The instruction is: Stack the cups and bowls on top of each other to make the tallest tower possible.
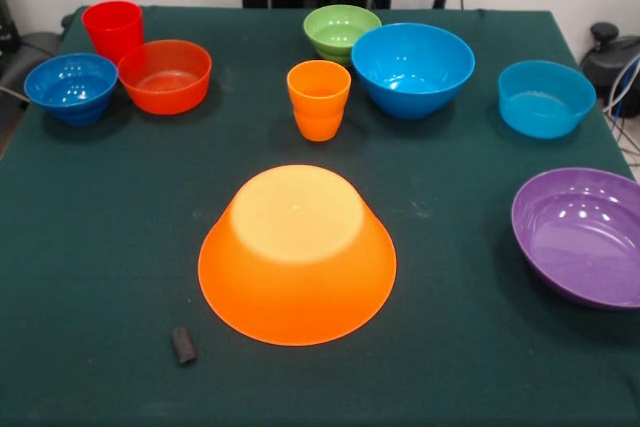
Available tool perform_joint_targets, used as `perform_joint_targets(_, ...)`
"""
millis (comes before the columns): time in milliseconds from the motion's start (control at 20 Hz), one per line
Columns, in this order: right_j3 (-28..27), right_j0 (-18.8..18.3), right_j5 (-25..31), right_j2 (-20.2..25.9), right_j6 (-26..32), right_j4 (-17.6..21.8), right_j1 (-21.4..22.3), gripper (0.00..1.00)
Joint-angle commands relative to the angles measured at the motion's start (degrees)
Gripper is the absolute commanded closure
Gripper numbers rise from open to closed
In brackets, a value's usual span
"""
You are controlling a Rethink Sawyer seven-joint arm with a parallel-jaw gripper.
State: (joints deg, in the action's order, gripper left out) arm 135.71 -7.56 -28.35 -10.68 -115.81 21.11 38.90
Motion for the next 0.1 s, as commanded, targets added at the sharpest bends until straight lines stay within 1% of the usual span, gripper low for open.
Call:
perform_joint_targets(50,-2.32,0.83,-1.66,1.68,-8.37,-0.58,-4.94,1.0)
perform_joint_targets(100,-2.35,1.1,-1.42,1.54,-8.08,-0.51,-4.79,1.0)
